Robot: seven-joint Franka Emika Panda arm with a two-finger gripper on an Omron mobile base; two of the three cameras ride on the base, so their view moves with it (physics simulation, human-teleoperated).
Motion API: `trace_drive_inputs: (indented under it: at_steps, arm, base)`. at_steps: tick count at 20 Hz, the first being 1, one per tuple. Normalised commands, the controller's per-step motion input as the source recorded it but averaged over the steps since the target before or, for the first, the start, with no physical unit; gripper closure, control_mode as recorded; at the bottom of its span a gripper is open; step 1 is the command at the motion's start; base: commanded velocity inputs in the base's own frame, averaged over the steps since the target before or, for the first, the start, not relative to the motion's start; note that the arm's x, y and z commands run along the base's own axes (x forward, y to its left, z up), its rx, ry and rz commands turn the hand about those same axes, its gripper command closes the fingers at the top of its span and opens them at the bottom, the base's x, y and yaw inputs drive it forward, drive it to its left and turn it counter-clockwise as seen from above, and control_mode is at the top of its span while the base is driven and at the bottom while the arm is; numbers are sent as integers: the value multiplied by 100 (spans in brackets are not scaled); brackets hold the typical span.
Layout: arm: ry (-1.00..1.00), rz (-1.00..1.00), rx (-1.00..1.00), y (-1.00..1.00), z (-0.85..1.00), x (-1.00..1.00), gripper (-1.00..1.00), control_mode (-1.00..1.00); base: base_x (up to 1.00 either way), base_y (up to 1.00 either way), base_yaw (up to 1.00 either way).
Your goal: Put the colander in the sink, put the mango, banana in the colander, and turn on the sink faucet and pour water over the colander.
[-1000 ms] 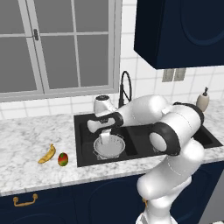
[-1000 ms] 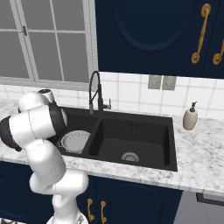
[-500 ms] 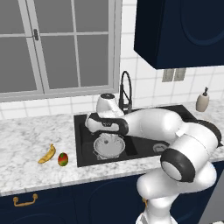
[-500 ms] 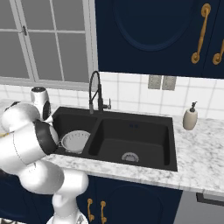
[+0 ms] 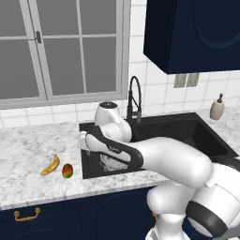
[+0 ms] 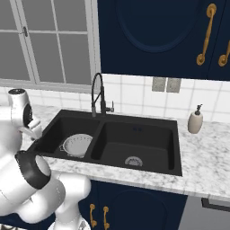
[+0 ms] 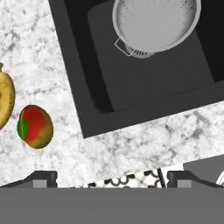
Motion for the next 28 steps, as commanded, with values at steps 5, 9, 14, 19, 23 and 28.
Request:
trace_drive_inputs:
  at_steps: [5,9,14,19,23,28]
  arm:
    - [-19,38,-5,66,12,-55,-100,-100]
    - [-26,32,-5,28,0,-8,-100,-100]
    - [-13,22,-9,27,-5,4,-100,-100]
    - [22,1,-16,43,-13,32,-100,-100]
    - [20,-4,-13,47,-1,41,-100,-100]
    - [4,-4,-10,33,-21,32,-100,-100]
  base:
    - [0,0,0]
    - [0,0,0]
    - [0,0,0]
    - [0,0,0]
    - [0,0,0]
    - [0,0,0]
